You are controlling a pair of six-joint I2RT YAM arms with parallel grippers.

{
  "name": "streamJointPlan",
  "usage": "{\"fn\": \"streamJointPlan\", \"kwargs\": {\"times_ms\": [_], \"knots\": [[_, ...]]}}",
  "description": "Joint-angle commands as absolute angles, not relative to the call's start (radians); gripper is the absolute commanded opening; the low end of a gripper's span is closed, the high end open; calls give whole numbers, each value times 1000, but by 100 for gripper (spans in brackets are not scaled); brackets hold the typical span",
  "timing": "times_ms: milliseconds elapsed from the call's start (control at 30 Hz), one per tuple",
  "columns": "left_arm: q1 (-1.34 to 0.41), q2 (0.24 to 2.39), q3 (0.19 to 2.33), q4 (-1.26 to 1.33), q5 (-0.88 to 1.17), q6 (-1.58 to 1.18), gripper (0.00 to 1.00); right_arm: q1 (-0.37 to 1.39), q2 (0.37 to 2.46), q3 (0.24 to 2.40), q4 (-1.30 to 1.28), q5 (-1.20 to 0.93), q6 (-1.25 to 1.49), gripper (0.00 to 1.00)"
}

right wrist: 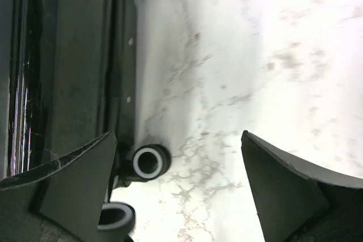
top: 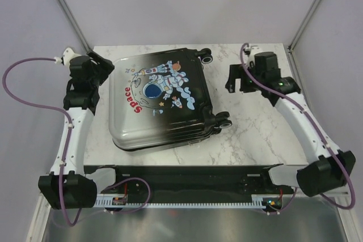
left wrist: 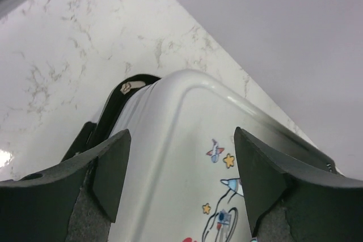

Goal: Pack the luggage
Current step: Zip the luggage at the center of the board.

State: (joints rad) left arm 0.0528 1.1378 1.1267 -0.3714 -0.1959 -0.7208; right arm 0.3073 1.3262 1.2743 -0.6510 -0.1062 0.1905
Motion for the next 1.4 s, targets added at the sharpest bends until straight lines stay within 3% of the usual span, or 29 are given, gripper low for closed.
{"fn": "streamJointPlan", "kwargs": {"times_ms": [0, 100, 300, 600, 1367], "knots": [[55, 1103, 1221, -434, -187, -595, 80, 250, 1211, 1318, -787, -74, 153, 98], [57, 1082, 1244, -462, -149, -586, 81, 250, 1139, 1261, -886, -155, 213, 98], [55, 1026, 1187, -489, -45, -592, 79, 250, 910, 1016, -850, -480, 318, 98], [55, 939, 1056, -515, -3, -594, 79, 252, 729, 819, -720, -577, 327, 98], [55, 865, 1006, -529, -40, -638, 79, 270, 925, 799, -519, -627, 161, 95]]}}
